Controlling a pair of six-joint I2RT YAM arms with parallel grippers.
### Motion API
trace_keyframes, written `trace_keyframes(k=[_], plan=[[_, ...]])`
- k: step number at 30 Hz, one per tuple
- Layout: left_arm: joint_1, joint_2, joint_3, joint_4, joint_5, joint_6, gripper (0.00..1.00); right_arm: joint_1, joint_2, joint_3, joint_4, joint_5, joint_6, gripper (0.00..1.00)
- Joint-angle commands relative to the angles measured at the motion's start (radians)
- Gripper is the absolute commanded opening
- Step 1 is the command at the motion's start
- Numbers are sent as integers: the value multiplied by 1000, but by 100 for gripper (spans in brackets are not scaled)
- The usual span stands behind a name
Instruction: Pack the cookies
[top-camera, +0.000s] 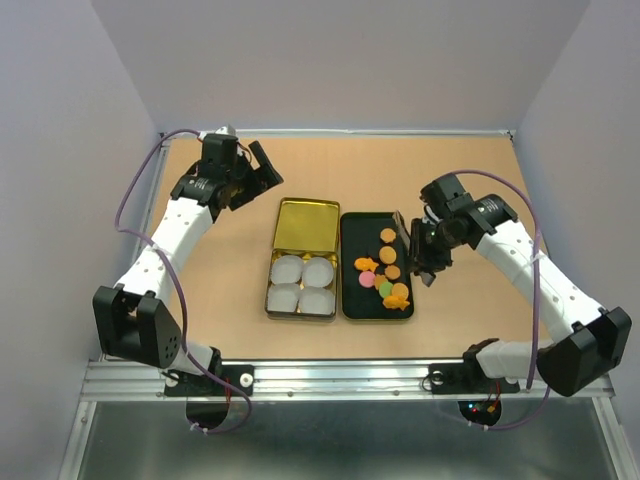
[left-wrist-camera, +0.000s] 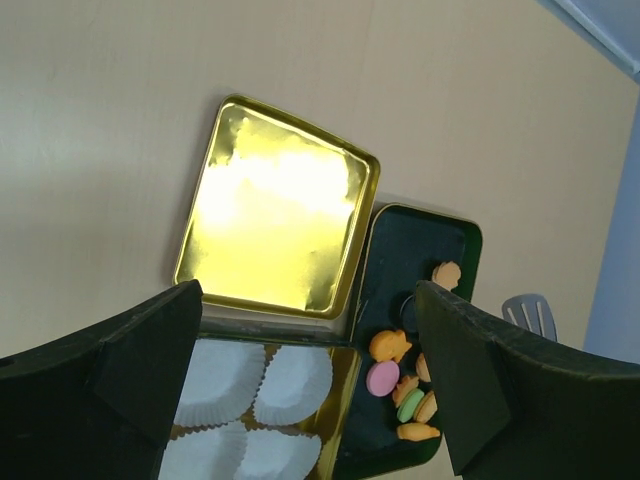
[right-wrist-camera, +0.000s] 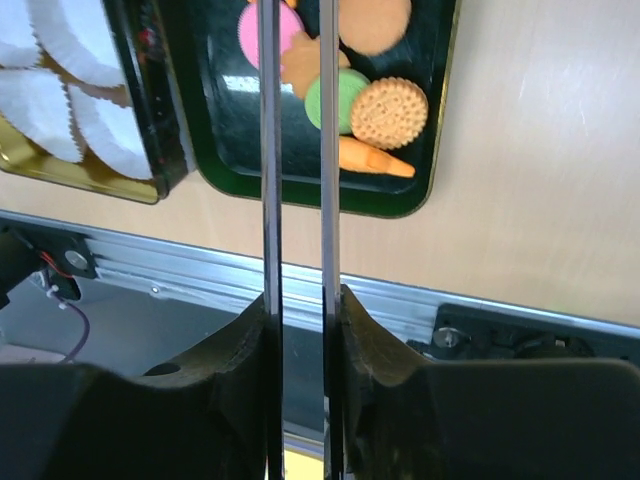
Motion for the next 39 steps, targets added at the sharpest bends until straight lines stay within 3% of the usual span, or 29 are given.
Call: trace_keyframes(k=[1, 5, 8, 39], plan=[[0, -54, -7, 63, 17, 23, 99, 6, 18, -14, -13, -4, -3, 34], [0, -63, -15, 62, 17, 35, 99, 8, 52, -17, 13, -9, -7, 49], [1, -72, -21, 62, 17, 38, 98, 6, 81, -11, 34, -6, -10, 50], [41, -111, -82, 76, 23, 47, 99, 6, 259, 21, 60, 49, -62, 49]])
